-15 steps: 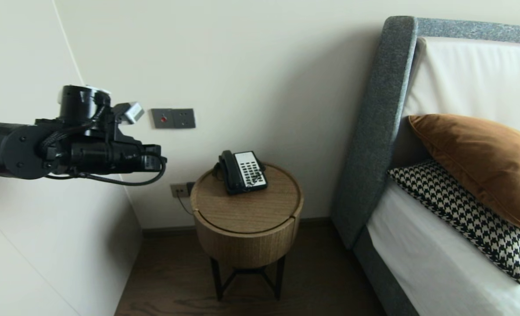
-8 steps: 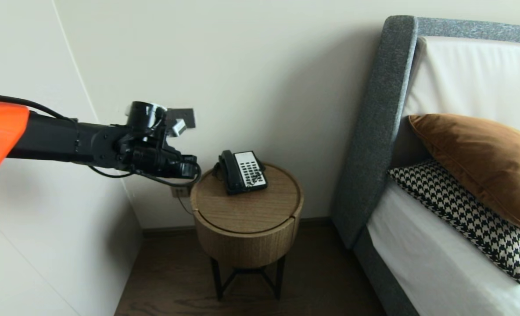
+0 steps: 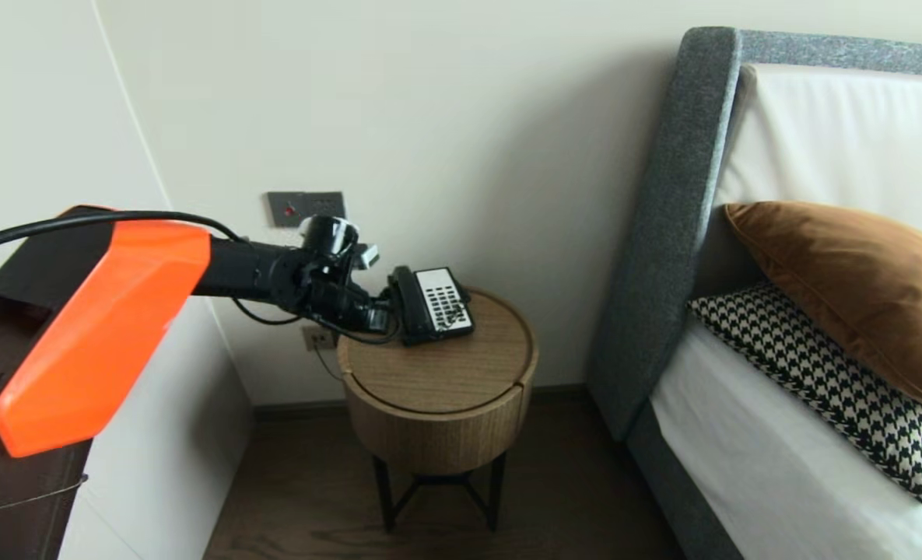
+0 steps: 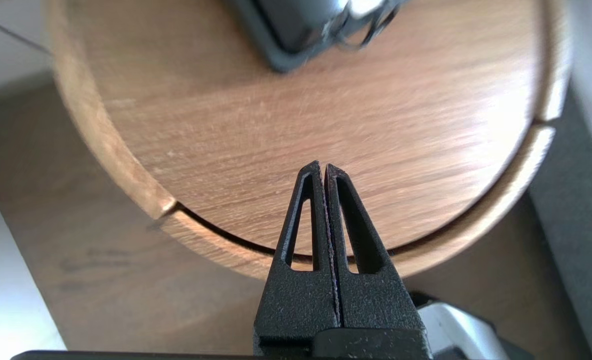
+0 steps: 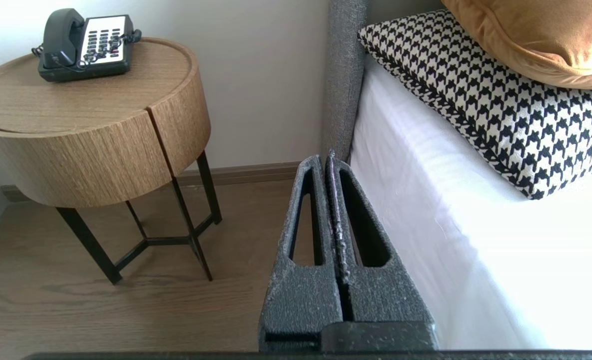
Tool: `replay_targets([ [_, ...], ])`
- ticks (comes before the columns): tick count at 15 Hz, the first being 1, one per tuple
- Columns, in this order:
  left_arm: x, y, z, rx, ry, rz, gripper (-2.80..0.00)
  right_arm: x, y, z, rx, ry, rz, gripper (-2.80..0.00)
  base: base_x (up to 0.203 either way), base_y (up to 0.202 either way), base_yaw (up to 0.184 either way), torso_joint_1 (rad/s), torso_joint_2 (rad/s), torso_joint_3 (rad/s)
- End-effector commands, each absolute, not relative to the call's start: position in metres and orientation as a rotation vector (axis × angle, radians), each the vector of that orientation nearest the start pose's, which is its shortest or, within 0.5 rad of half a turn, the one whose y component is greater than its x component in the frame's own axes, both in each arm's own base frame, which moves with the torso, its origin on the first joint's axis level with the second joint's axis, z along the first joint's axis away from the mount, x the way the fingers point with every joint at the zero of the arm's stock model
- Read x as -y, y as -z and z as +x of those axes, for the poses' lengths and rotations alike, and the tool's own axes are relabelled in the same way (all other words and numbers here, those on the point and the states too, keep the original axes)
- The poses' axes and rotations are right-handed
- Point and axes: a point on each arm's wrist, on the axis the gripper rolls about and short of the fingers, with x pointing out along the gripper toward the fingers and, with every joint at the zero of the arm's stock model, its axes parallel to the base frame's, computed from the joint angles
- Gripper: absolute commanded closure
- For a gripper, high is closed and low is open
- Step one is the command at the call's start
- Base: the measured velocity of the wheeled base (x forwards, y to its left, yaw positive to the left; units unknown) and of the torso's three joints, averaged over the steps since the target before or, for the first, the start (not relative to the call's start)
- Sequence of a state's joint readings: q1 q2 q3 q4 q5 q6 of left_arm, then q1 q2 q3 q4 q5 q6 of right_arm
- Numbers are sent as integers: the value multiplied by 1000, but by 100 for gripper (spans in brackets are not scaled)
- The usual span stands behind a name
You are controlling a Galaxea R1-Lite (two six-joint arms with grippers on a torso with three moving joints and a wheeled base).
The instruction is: Open the nightstand drawer
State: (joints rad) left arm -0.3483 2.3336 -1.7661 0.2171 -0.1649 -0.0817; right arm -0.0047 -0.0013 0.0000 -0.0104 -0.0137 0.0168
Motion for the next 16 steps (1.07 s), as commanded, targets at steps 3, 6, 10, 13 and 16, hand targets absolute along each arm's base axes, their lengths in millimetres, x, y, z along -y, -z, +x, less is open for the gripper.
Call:
replay_targets([
  [3, 171, -74, 454, -861, 431, 18, 0, 0, -75, -23, 15, 18, 17, 0, 0, 0, 0, 0, 0, 0],
  [6, 173, -52, 462, -857, 406, 42, 0, 0, -75, -23, 15, 18, 17, 0, 0, 0, 0, 0, 0, 0],
  [10, 174, -31, 467, -857, 393, 46, 0, 0, -75, -23, 15, 18, 17, 0, 0, 0, 0, 0, 0, 0],
  [13, 175, -18, 472, -832, 370, 64, 0, 0, -75, -23, 15, 18, 17, 0, 0, 0, 0, 0, 0, 0],
  [16, 175, -12, 472, -843, 369, 70, 0, 0, -75, -23, 15, 18, 17, 0, 0, 0, 0, 0, 0, 0],
])
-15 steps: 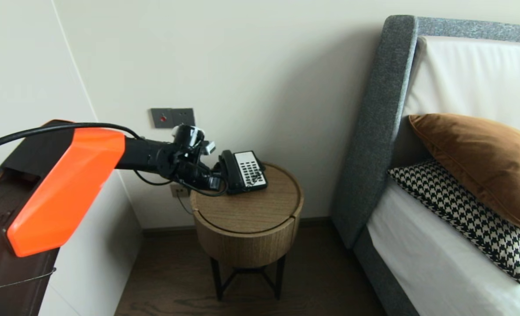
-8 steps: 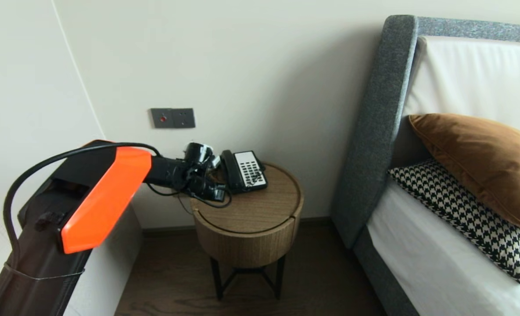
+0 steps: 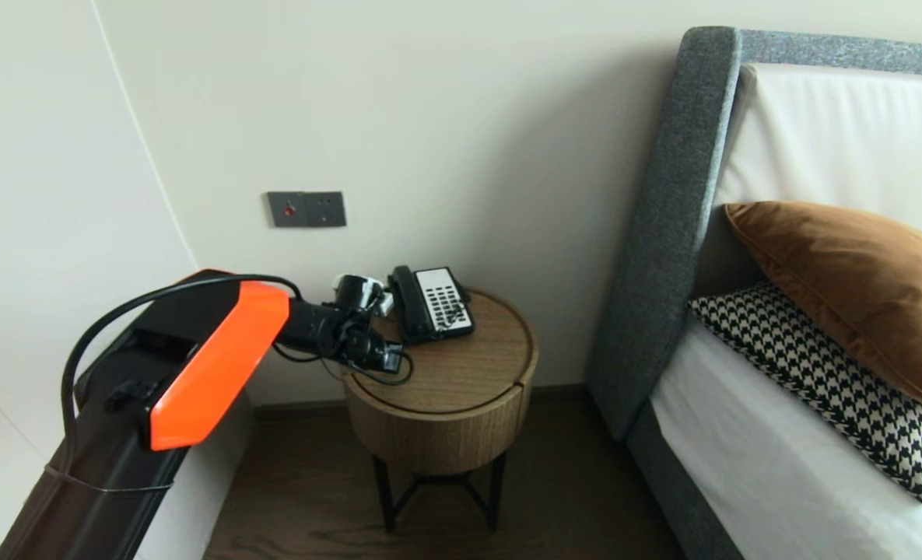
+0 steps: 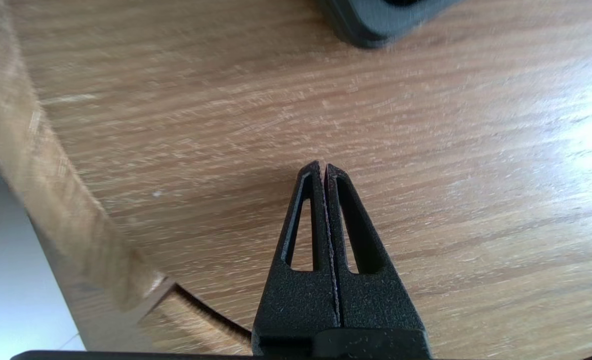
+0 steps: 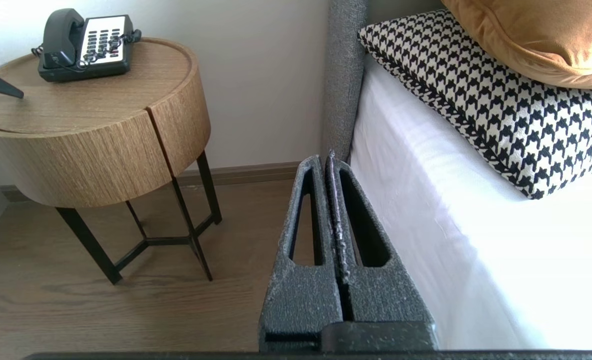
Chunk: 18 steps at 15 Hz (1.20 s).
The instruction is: Open the nightstand drawer
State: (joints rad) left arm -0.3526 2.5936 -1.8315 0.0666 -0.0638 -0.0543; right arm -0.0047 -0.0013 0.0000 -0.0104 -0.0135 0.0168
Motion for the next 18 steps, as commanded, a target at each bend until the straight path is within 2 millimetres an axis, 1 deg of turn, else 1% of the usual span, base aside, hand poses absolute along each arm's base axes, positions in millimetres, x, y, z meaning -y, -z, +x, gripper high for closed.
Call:
replay_targets([
  [1, 175, -11, 472, -849, 369, 71, 0, 0, -75, -23, 15, 18, 17, 0, 0, 0, 0, 0, 0, 0],
  [3, 175, -13, 470, -852, 369, 69, 0, 0, -75, -23, 15, 18, 17, 0, 0, 0, 0, 0, 0, 0],
  [6, 178, -18, 463, -871, 378, 74, 0, 0, -75, -23, 15, 18, 17, 0, 0, 0, 0, 0, 0, 0],
  [10, 179, -19, 445, -918, 388, 84, 0, 0, -75, -23, 15, 18, 17, 0, 0, 0, 0, 0, 0, 0],
  [13, 175, -25, 432, -941, 394, 85, 0, 0, -75, -23, 15, 18, 17, 0, 0, 0, 0, 0, 0, 0],
  [18, 170, -18, 411, -947, 400, 93, 0, 0, -75, -23, 15, 18, 17, 0, 0, 0, 0, 0, 0, 0],
])
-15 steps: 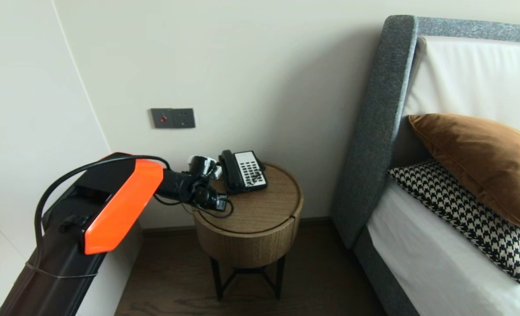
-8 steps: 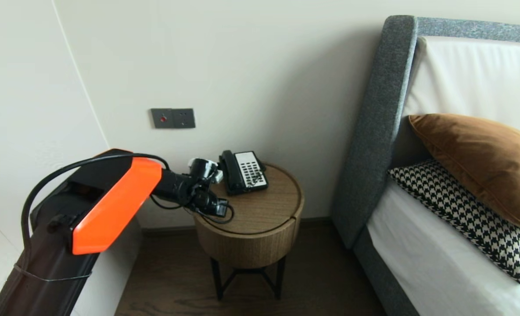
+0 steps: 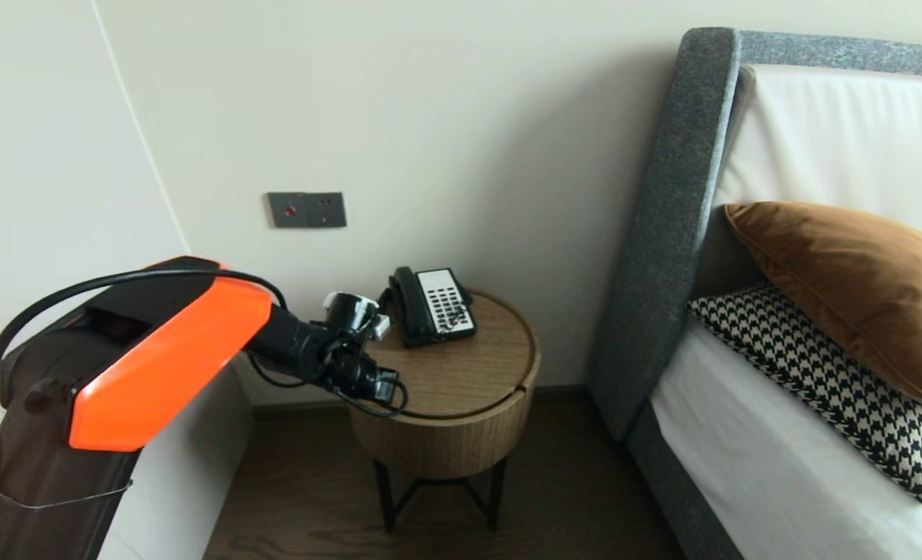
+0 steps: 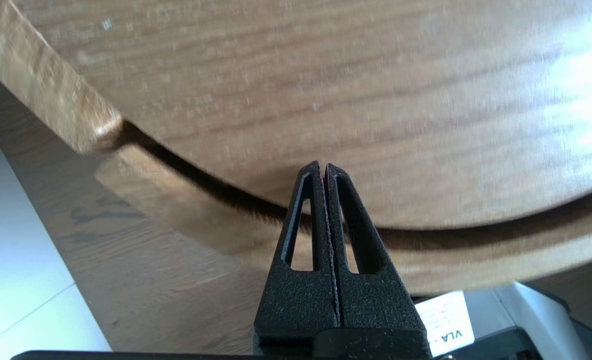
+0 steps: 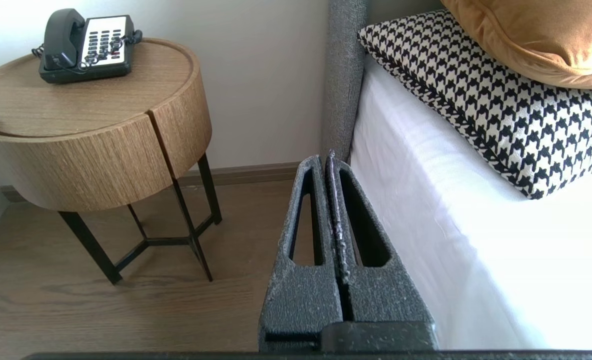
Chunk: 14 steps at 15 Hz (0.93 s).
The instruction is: Open the nightstand drawer
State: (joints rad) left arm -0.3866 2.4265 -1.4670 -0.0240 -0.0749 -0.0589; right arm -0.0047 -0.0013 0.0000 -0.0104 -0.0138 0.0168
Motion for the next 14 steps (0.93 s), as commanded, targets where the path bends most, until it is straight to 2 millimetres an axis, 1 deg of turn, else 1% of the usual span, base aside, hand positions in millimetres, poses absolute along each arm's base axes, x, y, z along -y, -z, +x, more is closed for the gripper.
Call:
replay_targets([
  [1, 170, -18, 408, -949, 402, 94, 0, 0, -75, -23, 15, 17, 17, 0, 0, 0, 0, 0, 0, 0],
  [8, 167, -32, 380, -954, 422, 107, 0, 0, -75, -23, 15, 18, 17, 0, 0, 0, 0, 0, 0, 0],
  [12, 168, -28, 357, -968, 445, 123, 0, 0, -75, -23, 15, 18, 17, 0, 0, 0, 0, 0, 0, 0],
  [13, 167, -25, 352, -967, 449, 126, 0, 0, -75, -23, 15, 18, 17, 0, 0, 0, 0, 0, 0, 0],
  [14, 168, -24, 352, -946, 456, 129, 0, 0, -75, -23, 15, 18, 17, 0, 0, 0, 0, 0, 0, 0],
])
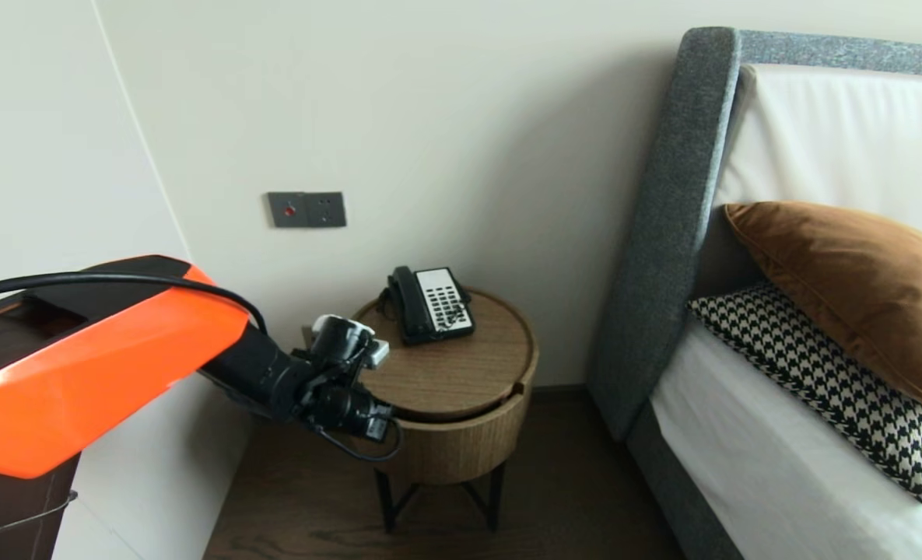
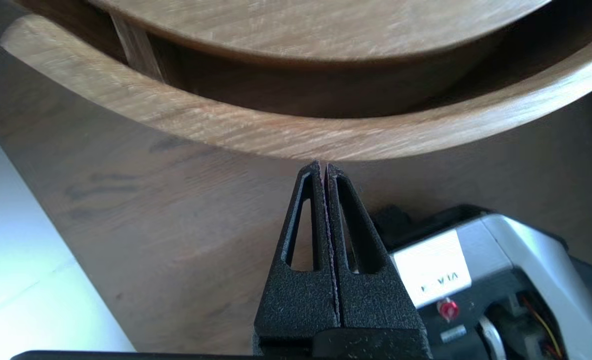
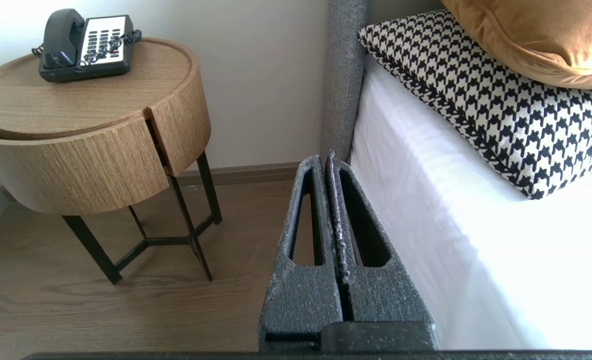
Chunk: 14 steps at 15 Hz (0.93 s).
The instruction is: Open the nightstand drawer
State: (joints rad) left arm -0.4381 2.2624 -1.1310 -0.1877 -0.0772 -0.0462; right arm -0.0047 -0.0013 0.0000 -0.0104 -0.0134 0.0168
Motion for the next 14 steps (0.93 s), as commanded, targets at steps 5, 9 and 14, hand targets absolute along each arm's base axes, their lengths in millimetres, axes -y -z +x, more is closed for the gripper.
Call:
replay_targets([
  [5, 173, -45, 363, -854, 467, 112, 0, 0, -75, -23, 15, 18, 17, 0, 0, 0, 0, 0, 0, 0],
  [9, 176, -26, 370, -886, 463, 120, 0, 0, -75, -23, 15, 17, 17, 0, 0, 0, 0, 0, 0, 0],
  [14, 178, -5, 385, -902, 447, 122, 0, 0, -75, -23, 16, 19, 17, 0, 0, 0, 0, 0, 0, 0],
])
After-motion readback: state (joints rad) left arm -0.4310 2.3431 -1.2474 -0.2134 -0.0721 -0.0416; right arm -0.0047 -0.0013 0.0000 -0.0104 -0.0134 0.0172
